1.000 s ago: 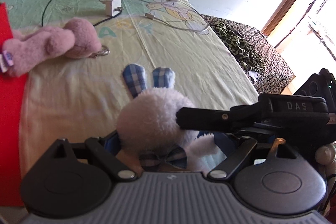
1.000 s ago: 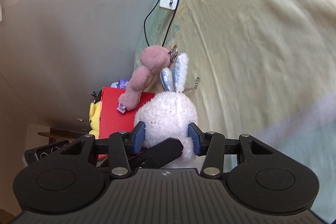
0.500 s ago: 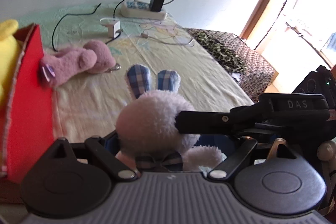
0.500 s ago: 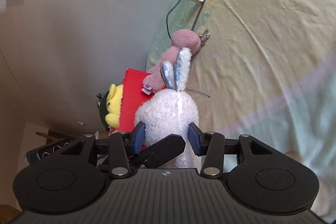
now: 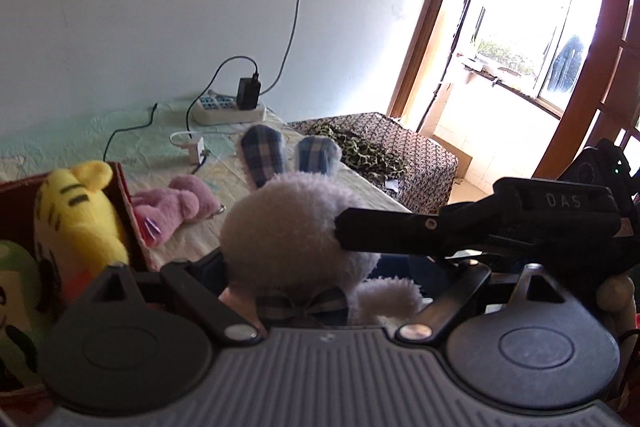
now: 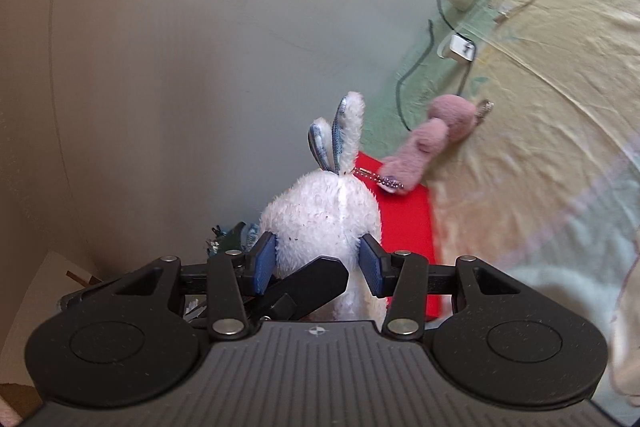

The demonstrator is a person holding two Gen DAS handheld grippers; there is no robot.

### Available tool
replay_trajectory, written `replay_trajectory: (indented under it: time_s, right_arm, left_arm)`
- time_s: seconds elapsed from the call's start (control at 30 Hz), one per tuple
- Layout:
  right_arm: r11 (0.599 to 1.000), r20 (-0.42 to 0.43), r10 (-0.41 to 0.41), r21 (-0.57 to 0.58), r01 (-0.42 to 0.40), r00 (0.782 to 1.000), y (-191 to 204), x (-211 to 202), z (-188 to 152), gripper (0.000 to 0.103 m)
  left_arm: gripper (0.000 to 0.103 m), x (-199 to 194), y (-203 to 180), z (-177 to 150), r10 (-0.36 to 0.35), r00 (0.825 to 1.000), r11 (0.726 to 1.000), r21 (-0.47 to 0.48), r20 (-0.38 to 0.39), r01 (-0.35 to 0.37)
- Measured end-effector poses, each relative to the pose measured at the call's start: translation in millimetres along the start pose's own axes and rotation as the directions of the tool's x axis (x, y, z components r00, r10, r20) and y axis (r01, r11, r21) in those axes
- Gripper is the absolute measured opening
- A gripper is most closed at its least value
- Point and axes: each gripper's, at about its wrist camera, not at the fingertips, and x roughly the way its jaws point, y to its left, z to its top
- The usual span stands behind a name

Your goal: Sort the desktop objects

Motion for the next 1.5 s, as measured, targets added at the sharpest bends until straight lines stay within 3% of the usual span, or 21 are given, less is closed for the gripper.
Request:
replay_trajectory:
  time_s: [0.27, 0.6, 0.77, 0.9, 1.0, 1.23, 1.5]
  right_arm:
    - [0.991, -0.042, 0.089, -0.092, -0.093, 0.995, 42, 49, -8, 0.049]
    - [0.974, -0.197, 0.169, -0.119, -0.195, 0.966, 74, 136, -23, 0.049]
    - [0.976, -0.264, 0.135, -0.13, -0.174, 0.955, 78, 172, -35, 0.049]
    - [0.983, -0.299, 0.081, -0.131, -0.125, 0.951, 72, 191, -43, 0.049]
    - [0.989, -0.294, 0.055, -0.114, -0.092, 0.954, 67, 196, -42, 0.049]
    - [0.996, -0.292, 0.011, -0.082, -0.037, 0.956, 58, 197, -41, 0.048]
    - [0.983, -0.23, -0.058, -0.181, 0.016, 0.971, 59, 205, -47, 0.048]
  left_arm:
    - [0.093, -57, 27, 3, 0.079, 0.989, 0.997, -0.014, 0.122, -0.077]
    - [0.093, -107, 79, -5, 0.262, 0.946, 0.963, -0.11, 0.189, -0.244]
    - [0.095, -114, 109, -15, 0.314, 0.937, 0.942, -0.171, 0.153, -0.288]
    - [0.095, -111, 138, -26, 0.324, 0.941, 0.929, -0.221, 0.093, -0.298]
    - [0.095, -105, 152, -30, 0.316, 0.947, 0.924, -0.246, 0.063, -0.292]
    - [0.096, -90, 165, -37, 0.327, 0.945, 0.925, -0.206, -0.002, -0.32]
    - [0.096, -80, 186, -38, 0.373, 0.926, 0.901, -0.216, -0.055, -0.376]
